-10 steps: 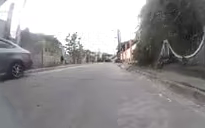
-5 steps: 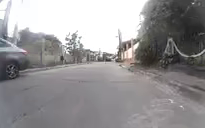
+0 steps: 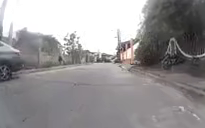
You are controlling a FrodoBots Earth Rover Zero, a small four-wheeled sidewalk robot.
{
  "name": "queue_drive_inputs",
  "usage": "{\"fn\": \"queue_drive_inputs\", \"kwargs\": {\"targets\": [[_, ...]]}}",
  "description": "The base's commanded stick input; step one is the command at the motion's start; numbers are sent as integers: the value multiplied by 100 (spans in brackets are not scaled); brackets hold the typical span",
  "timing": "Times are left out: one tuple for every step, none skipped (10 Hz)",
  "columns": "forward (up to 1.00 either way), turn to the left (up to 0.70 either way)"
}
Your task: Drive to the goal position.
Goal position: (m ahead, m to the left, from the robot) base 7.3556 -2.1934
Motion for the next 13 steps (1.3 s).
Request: {"fn": "queue_drive_inputs", "kwargs": {"targets": [[67,0],[67,0],[67,0],[67,-15],[67,-26],[67,-32],[67,-34],[67,-26],[67,-12],[67,0],[67,0],[67,0],[67,0]]}}
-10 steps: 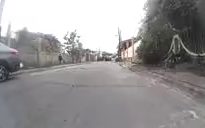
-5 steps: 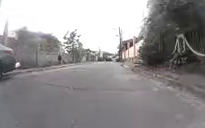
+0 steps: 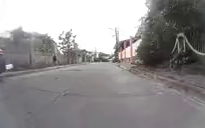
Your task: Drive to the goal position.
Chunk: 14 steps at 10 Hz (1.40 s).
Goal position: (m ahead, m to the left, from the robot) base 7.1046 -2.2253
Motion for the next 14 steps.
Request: {"fn": "queue_drive_inputs", "kwargs": {"targets": [[67,0],[67,0],[67,0],[67,0],[67,0],[67,0],[67,0],[67,0],[67,-34],[67,-34],[67,-34],[67,-34],[67,-34],[67,-34]]}}
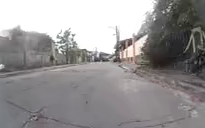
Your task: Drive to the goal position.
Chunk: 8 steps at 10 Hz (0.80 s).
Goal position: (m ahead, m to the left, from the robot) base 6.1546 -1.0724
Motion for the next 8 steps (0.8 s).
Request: {"fn": "queue_drive_inputs", "kwargs": {"targets": [[67,-34],[67,-24],[67,0],[67,0],[67,0],[67,0],[67,0],[67,0]]}}
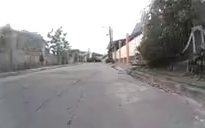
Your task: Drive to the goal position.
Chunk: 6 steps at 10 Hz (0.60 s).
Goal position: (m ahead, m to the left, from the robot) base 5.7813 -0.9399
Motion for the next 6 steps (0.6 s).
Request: {"fn": "queue_drive_inputs", "kwargs": {"targets": [[67,0],[67,0],[67,0],[67,0],[67,0],[68,0]]}}
